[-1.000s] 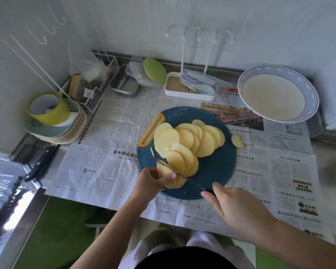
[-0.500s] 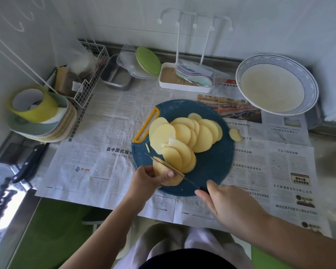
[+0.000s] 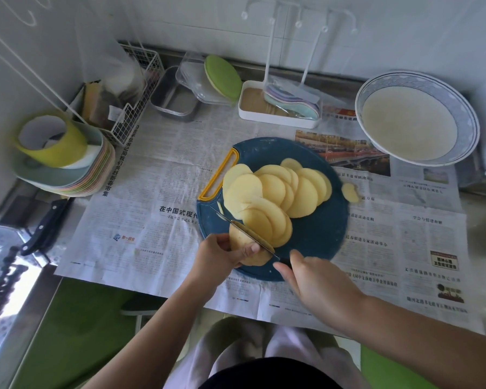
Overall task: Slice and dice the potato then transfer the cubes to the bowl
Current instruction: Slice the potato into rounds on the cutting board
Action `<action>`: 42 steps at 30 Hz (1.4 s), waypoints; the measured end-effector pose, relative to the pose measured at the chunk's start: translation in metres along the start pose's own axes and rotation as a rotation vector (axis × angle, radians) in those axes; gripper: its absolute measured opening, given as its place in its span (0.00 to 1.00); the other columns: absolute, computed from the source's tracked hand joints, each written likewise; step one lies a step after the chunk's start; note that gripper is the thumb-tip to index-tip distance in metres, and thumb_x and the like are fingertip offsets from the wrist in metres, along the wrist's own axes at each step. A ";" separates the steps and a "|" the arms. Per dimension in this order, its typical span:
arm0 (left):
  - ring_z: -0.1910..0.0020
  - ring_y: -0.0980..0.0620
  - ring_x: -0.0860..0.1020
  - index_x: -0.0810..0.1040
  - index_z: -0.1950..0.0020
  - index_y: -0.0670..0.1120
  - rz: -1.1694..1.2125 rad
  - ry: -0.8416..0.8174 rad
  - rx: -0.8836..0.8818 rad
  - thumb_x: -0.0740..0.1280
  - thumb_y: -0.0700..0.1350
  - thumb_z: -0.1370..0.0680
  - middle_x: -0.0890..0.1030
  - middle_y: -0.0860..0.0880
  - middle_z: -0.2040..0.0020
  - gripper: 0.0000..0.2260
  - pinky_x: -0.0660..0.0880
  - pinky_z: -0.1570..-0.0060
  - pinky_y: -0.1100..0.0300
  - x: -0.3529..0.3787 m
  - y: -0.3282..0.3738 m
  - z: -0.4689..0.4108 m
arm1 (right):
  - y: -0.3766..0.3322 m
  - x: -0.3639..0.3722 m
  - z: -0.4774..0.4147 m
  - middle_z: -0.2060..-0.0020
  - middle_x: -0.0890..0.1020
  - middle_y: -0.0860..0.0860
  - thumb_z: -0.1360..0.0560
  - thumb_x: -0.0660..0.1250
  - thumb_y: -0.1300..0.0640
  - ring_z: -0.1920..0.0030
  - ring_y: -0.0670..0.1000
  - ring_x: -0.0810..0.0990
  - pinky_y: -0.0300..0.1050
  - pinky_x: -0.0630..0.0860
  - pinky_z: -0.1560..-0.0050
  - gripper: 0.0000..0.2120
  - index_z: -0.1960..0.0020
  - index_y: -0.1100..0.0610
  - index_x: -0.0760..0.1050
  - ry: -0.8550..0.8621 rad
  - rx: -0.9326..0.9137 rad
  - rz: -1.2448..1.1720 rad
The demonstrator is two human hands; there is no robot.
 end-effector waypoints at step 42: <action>0.48 0.50 0.81 0.74 0.41 0.44 0.010 0.146 0.005 0.79 0.69 0.54 0.81 0.47 0.47 0.49 0.80 0.47 0.49 -0.009 -0.026 0.003 | 0.034 0.030 -0.008 0.67 0.77 0.55 0.19 0.55 0.45 0.69 0.53 0.75 0.46 0.66 0.70 0.21 0.57 0.63 0.70 -0.175 0.164 -0.430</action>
Point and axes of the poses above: each hand's wrist, its own z-axis away from the middle knuckle, its own x-axis out of the palm, y = z × x, the point moved 9 cm from there along -z, towards the middle knuckle
